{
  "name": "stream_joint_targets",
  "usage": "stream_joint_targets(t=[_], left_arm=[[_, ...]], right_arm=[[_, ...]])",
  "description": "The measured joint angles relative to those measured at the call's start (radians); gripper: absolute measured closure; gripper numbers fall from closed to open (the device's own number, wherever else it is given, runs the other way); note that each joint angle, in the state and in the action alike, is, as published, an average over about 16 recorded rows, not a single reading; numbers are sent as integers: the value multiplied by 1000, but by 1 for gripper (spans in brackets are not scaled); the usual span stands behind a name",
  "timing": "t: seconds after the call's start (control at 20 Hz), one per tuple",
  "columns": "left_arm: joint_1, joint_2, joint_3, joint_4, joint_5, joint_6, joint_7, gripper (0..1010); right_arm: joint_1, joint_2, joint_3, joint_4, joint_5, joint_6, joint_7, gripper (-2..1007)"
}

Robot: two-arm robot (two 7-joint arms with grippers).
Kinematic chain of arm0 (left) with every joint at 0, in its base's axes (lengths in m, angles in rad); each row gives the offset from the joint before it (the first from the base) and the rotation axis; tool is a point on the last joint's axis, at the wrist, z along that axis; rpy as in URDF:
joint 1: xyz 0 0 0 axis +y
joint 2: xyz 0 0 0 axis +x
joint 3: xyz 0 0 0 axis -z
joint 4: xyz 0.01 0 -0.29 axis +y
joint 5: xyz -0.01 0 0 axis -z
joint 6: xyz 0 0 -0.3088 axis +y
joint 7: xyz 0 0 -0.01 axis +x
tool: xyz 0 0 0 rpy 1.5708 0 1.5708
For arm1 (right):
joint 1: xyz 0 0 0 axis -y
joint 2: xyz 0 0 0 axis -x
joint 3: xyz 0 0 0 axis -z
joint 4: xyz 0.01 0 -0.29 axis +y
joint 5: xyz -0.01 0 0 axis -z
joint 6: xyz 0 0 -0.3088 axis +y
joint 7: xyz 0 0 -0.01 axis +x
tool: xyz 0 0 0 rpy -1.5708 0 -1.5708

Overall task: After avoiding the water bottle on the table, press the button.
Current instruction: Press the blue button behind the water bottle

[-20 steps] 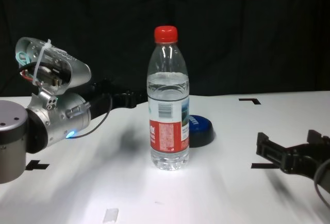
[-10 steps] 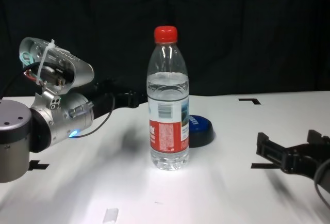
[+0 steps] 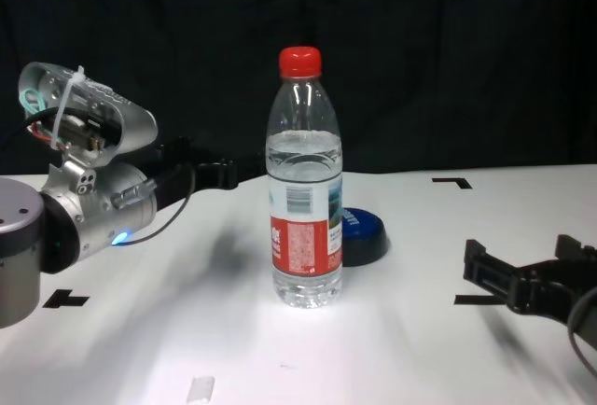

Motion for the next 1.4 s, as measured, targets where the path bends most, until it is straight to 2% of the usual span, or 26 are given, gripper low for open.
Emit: stream_joint_targets(t=[0.7, 1.4], left_arm=[[96, 34, -30, -155, 7, 56, 48, 1], [222, 57, -65, -349, 16, 125, 96, 1]], right_arm=[[0, 0, 0, 0, 0, 0, 0, 2], [0, 0, 0, 0, 0, 0, 0, 2]])
